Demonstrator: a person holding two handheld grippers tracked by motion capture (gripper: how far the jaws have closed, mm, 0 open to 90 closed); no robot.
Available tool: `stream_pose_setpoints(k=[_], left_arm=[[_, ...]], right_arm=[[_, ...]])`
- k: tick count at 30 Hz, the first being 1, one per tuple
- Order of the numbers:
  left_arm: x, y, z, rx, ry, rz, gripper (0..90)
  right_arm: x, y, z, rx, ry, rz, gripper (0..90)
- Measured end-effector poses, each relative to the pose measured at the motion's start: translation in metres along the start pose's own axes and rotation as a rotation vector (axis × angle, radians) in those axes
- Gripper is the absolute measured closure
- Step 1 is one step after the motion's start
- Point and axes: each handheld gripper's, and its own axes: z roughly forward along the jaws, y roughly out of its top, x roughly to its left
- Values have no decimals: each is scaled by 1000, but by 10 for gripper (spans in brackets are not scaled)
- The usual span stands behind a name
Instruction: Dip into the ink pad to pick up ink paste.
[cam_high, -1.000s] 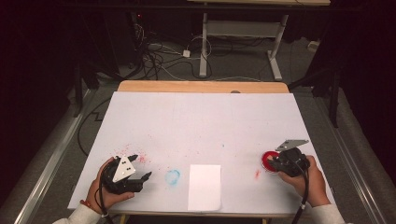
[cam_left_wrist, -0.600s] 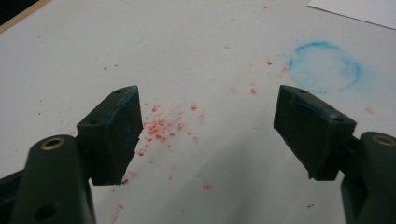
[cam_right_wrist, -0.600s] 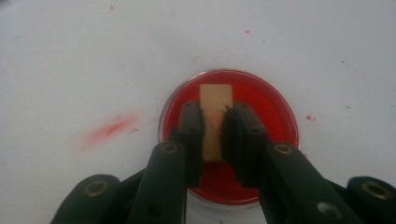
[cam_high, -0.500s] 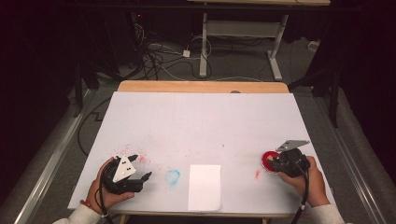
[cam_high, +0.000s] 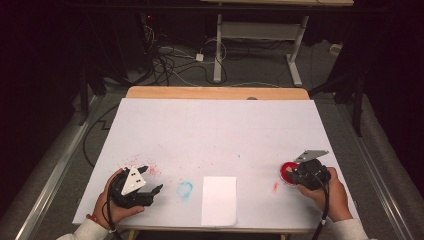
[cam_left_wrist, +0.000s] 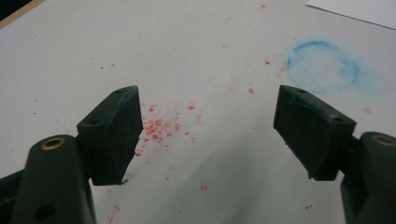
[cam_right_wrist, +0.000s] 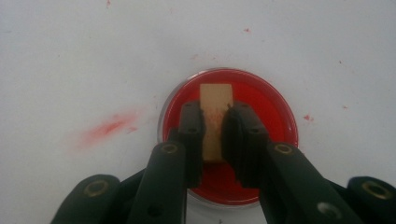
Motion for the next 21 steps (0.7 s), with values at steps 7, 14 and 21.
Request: stream_pose_setpoints(k=[7,14,21], left_arm=[[1,-2,0,2,-3,-3,231],[4,-2,2,1,-7,-6,231],[3,-3,1,0,-10,-8,231]], right_arm=[[-2,0,0,0,13,-1,765],[-5,-2,-2,-25,30,5,764],[-7,4,-25,-117,24,18,764]])
